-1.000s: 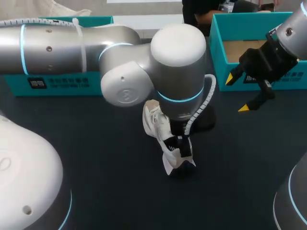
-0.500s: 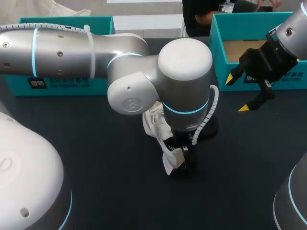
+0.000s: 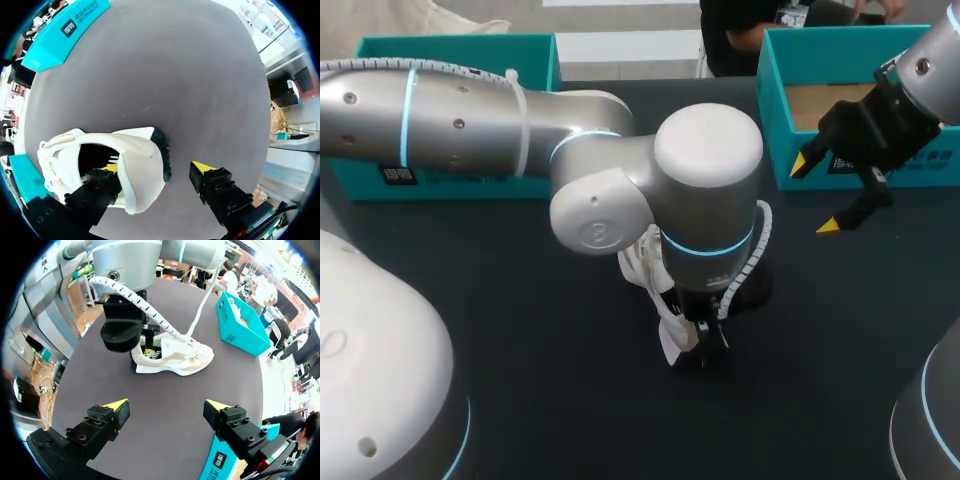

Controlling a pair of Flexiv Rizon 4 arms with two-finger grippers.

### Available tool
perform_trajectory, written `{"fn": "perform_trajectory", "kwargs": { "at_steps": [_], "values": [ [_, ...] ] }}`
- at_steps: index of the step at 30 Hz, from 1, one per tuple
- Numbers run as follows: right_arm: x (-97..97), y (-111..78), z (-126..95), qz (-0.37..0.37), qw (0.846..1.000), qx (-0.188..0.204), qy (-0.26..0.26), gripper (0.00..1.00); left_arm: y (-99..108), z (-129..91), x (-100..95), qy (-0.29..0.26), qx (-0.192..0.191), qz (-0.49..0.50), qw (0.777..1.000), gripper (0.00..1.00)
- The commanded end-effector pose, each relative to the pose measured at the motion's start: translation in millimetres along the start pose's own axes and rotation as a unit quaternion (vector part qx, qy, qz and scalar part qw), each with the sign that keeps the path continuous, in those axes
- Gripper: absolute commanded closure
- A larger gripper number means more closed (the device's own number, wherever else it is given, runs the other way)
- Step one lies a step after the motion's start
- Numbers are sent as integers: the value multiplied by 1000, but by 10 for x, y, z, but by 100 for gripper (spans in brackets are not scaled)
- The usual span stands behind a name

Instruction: Take the shoe out of the shoebox, open the shoe tongue, remove and reinsert the insole, then place the shoe into the shoebox

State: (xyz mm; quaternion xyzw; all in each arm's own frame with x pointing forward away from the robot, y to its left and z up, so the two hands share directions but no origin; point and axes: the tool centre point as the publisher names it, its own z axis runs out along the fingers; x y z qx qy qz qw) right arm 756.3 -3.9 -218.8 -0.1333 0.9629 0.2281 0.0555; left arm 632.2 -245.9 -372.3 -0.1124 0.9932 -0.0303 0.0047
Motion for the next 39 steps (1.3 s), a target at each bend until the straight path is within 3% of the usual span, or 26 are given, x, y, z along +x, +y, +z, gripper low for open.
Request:
{"fn": "perform_trajectory", "kwargs": {
  "at_steps": [1,4,6,8,12,13,17,20,27,34,39],
  "values": [
    [-11,4,11,0,1000,2,1,0,-43,148,7,3,-1,-2,1000,26],
    [-11,4,11,0,1000,2,1,0,-43,201,12,5,-5,-4,1000,40],
    [-11,4,11,0,1000,2,1,0,-40,217,16,7,-8,-6,1000,55],
    [-11,4,11,0,1000,2,1,0,-28,228,15,12,-11,-10,1000,60],
    [-11,4,11,0,1000,2,1,0,15,237,7,32,-15,-12,999,87],
    [-11,4,11,0,1000,2,1,0,24,238,6,37,-18,-12,999,100],
    [-11,4,11,0,1000,2,1,0,56,219,-3,70,-27,-17,997,100],
    [-11,4,11,0,1000,2,1,0,101,86,-13,80,-38,-21,996,100],
    [-11,4,11,0,1000,2,1,0,278,-648,-83,49,-49,-16,997,100],
    [-11,4,11,0,1000,2,1,0,485,-1399,-312,93,-41,13,995,100],
    [-11,4,11,0,1000,2,1,0,589,-1861,-425,77,-31,36,996,100]
  ]
}}
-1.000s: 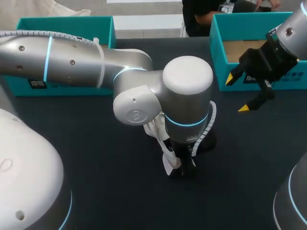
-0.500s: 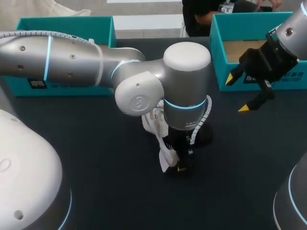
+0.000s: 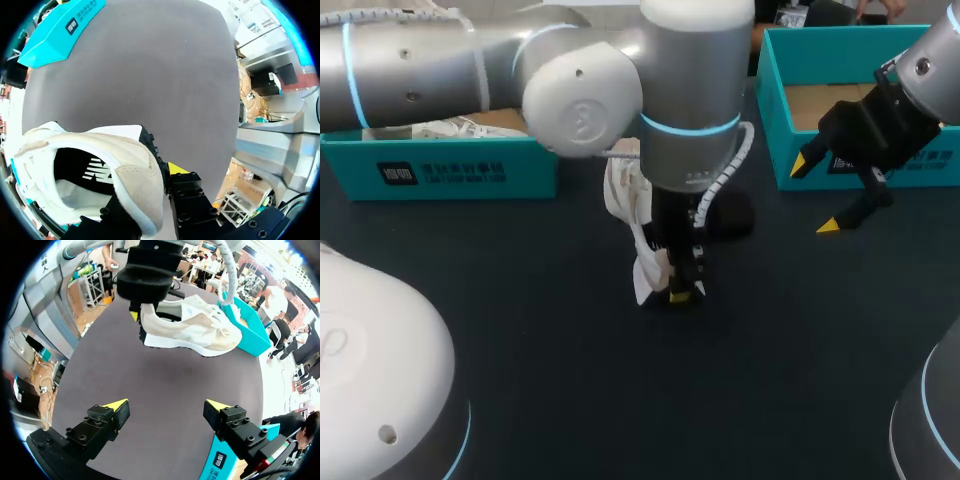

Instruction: Take the shoe out of the shoebox, open the shoe tongue, remove and reinsert the insole, then place the shoe into the shoebox

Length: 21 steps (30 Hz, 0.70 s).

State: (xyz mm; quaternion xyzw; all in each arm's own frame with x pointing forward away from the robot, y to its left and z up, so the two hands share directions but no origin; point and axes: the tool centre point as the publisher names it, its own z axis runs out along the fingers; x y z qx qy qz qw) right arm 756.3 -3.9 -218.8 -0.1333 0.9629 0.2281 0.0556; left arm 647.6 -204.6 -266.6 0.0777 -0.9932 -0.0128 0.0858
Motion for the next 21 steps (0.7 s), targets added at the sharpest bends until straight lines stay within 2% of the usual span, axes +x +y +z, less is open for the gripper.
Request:
{"fn": "perform_trajectory", "kwargs": {
  "at_steps": [1,3,18,21],
  "values": [
    [-11,4,12,0,1000,1,1,0,397,-834,-25,-13,20,12,1000,100],
    [-11,4,12,0,1000,1,1,0,413,-936,-38,-32,26,6,999,100],
    [-11,4,12,0,1000,1,1,0,413,-936,-38,-32,26,6,999,100],
    [-11,4,12,0,1000,1,1,0,616,-976,-192,-3,31,61,998,100]
  ]
}}
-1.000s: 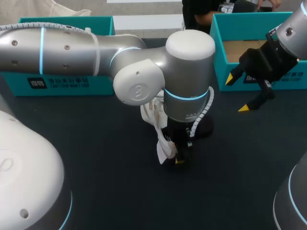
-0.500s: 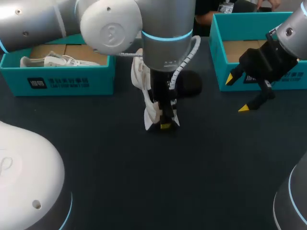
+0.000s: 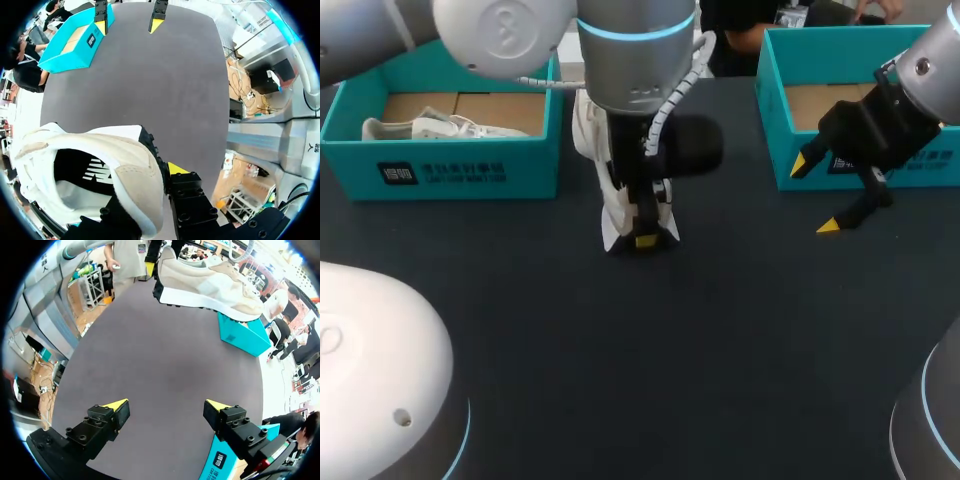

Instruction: Take the shoe out of the shoebox, open the shoe tongue, remove and reinsert the insole, then place the shoe into the shoebox

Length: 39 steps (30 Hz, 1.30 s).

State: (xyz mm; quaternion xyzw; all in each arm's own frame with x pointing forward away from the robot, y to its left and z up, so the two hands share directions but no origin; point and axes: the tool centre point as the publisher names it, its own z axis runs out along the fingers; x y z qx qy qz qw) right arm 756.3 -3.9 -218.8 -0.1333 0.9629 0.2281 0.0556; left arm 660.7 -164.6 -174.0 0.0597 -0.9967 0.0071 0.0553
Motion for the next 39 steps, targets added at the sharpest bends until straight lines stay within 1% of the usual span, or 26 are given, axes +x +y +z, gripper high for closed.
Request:
{"fn": "perform_trajectory", "kwargs": {
  "at_steps": [1,2,4,5,7,10,11,12,14,16,17,18,21,22,24,26,29,31,32,34,35,36,37,39],
  "values": [
    [-11,4,12,0,1000,1,1,0,294,-61,-211,13,20,51,998,100],
    [-11,4,12,0,1000,1,1,0,377,-77,-289,14,22,53,998,100],
    [-11,4,12,0,1000,1,1,0,541,-96,-451,28,34,93,995,100],
    [-11,4,12,0,1000,1,1,0,616,-104,-554,40,33,105,993,100],
    [-11,4,12,0,1000,1,1,0,749,-111,-743,37,33,108,993,100],
    [-11,4,12,0,1000,1,1,0,971,-156,-1006,40,24,121,992,100],
    [-11,4,12,0,1000,1,1,0,1073,-185,-1111,43,22,124,991,100],
    [-11,4,12,0,1000,1,1,0,1100,-193,-1141,44,20,125,991,100],
    [-11,4,12,0,1000,1,1,0,1319,-242,-1347,38,10,131,991,100],
    [-11,4,12,0,1000,1,1,0,1467,-276,-1455,33,1,141,989,100],
    [-11,4,12,0,1000,1,1,0,1586,-306,-1534,40,-6,153,987,100],
    [-11,4,12,0,1000,1,1,0,1658,-325,-1577,33,-6,156,987,100],
    [-11,4,12,0,1000,1,1,0,1919,-391,-1778,31,-16,146,989,100],
    [-11,4,12,0,1000,1,1,0,1972,-401,-1815,32,-19,146,989,100],
    [-11,4,12,0,1000,1,1,0,2167,-452,-1927,46,-6,161,986,100],
    [-11,4,12,0,1000,1,1,0,2319,-482,-2026,43,-5,156,987,100],
    [-11,4,12,0,1000,1,1,0,2526,-538,-2133,45,-1,181,983,100],
    [-11,4,12,0,1000,1,1,0,2596,-566,-2193,42,-3,170,984,100],
    [-11,4,12,0,1000,1,1,0,2648,-588,-2206,28,-12,182,983,100],
    [-11,4,12,0,1000,1,1,0,2716,-625,-2216,15,-18,189,982,100],
    [-11,4,12,0,1000,1,1,0,2765,-647,-2241,7,-22,184,983,100],
    [-11,4,12,0,1000,1,1,0,2812,-678,-2295,10,-18,175,984,100],
    [-11,4,12,0,1000,1,1,0,2835,-688,-2347,10,-22,158,987,100],
    [-11,4,12,0,1000,1,1,0,2842,-689,-2366,8,-23,149,989,100]
  ]
}}
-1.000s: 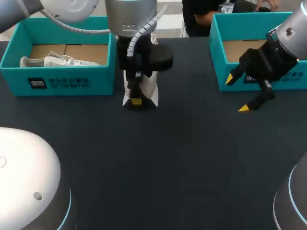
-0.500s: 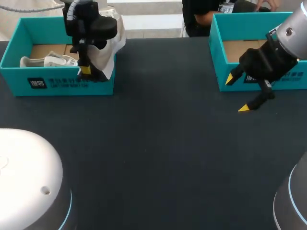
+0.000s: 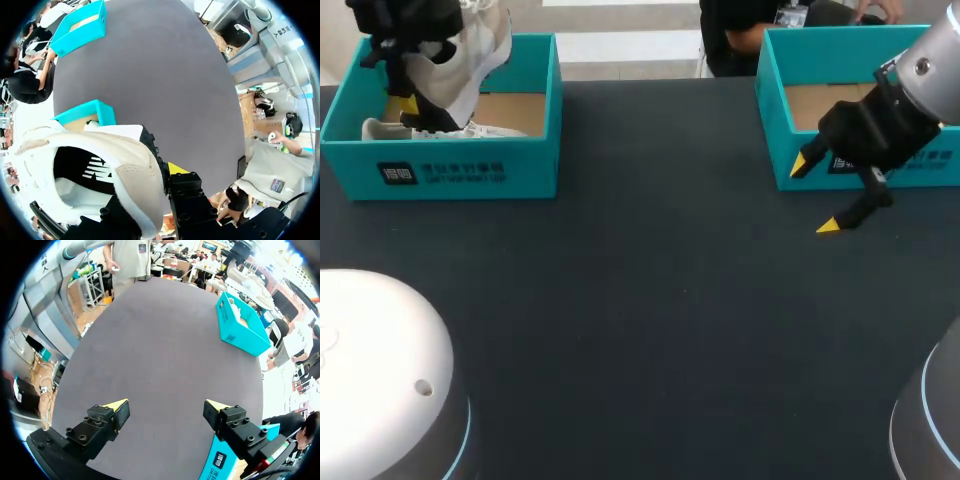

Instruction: Take the shoe out of the shoebox, open the shoe tongue, remove and reinsert the insole, then place the shoe into the shoebox

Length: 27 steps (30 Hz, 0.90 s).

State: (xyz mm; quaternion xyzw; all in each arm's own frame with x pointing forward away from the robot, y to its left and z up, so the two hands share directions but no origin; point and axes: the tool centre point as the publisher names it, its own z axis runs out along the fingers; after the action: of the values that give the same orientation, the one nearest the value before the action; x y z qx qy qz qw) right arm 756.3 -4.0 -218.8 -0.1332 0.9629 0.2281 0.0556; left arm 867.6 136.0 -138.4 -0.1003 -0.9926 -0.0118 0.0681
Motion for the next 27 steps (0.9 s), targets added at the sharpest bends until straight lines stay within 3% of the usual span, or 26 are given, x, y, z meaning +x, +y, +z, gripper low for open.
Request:
{"fn": "perform_trajectory", "kwargs": {
  "at_steps": [1,17,21,23,27],
  "values": [
    [-10,5,12,0,1000,2,1,0,108,-40,27,-6,5,-10,1000,100],
    [-10,5,12,0,1000,2,1,0,108,-40,27,-6,5,-10,1000,100],
    [-10,5,12,0,1000,2,1,0,346,-14,-239,17,0,11,1000,100],
    [-10,5,12,0,1000,2,1,0,499,-22,-394,35,14,23,999,100],
    [-10,5,12,0,1000,2,1,0,761,-14,-611,17,10,28,999,100]
  ]
}}
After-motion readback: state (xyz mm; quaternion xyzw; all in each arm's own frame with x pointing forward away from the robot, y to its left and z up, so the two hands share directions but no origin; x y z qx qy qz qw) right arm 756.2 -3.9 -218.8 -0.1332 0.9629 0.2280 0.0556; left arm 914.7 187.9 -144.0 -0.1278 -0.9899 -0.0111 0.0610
